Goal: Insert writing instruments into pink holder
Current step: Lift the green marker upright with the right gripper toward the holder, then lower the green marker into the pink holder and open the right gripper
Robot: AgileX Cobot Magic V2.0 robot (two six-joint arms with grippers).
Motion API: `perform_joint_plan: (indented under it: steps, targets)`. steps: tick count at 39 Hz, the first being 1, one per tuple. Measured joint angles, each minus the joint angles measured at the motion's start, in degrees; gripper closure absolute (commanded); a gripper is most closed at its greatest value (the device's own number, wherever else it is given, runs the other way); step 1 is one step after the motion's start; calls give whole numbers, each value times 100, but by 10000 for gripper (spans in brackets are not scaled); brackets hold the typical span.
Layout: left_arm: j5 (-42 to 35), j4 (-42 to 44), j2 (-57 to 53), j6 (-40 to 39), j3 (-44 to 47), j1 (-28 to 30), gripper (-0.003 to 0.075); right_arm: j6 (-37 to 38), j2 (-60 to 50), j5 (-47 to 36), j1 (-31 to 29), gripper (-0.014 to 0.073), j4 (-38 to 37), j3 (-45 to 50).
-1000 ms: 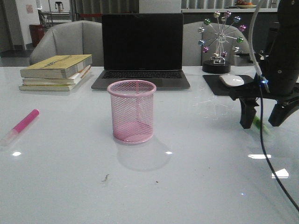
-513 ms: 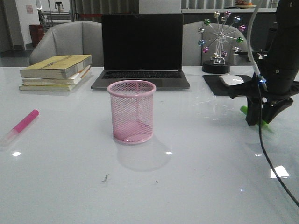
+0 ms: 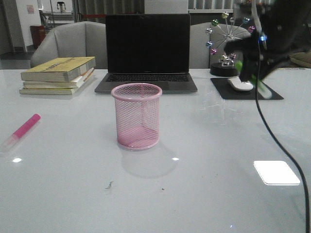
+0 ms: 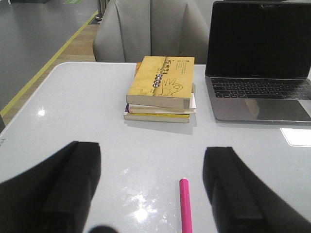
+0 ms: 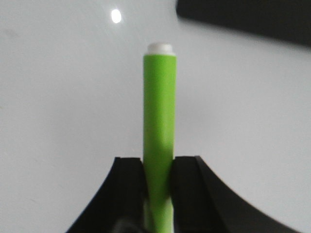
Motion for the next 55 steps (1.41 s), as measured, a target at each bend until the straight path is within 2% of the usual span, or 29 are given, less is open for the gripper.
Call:
perform_joint_plan:
  steps: [9, 16, 23, 33, 43, 55]
  targets:
    - [0, 0, 0, 0, 0, 0, 210, -62, -956, -1221, 937, 538, 26, -12]
    - [0, 0, 0, 0, 0, 0, 210, -99, -1059, -2337, 1837, 538, 45, 259]
    - [0, -52, 0, 0, 0, 0, 210, -104, -1059, -3559, 2474, 538, 49, 942]
    - [0, -75, 0, 0, 0, 0, 210, -113, -754, -4908, 2617, 538, 72, 1889]
    - [-146, -79, 0, 0, 0, 0, 210, -113, 103, -5373, 2689, 538, 85, 1982]
    - [-256, -79, 0, 0, 0, 0, 210, -113, 377, -5557, 2689, 538, 85, 1982]
